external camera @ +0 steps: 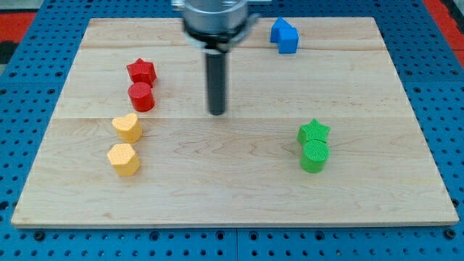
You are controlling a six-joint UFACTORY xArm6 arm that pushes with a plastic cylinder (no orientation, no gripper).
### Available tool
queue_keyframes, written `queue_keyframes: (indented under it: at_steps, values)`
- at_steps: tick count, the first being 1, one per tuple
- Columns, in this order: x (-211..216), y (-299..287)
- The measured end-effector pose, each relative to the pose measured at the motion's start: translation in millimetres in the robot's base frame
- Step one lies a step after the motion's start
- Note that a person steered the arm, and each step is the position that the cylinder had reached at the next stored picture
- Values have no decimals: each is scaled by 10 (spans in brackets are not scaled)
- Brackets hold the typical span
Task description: Move the red circle and red star towards up a bit
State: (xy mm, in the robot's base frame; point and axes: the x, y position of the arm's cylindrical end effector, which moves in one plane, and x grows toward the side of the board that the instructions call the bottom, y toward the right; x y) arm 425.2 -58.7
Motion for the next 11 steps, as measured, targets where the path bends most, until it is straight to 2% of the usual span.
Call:
queue_keyframes:
  at_steps: [1,2,4,5,8,11]
  values:
    - [135,-712]
    - [151,-1086]
    - [-88,-813]
    - [-50,-839]
    - [-87,-391]
    - [-381,-624]
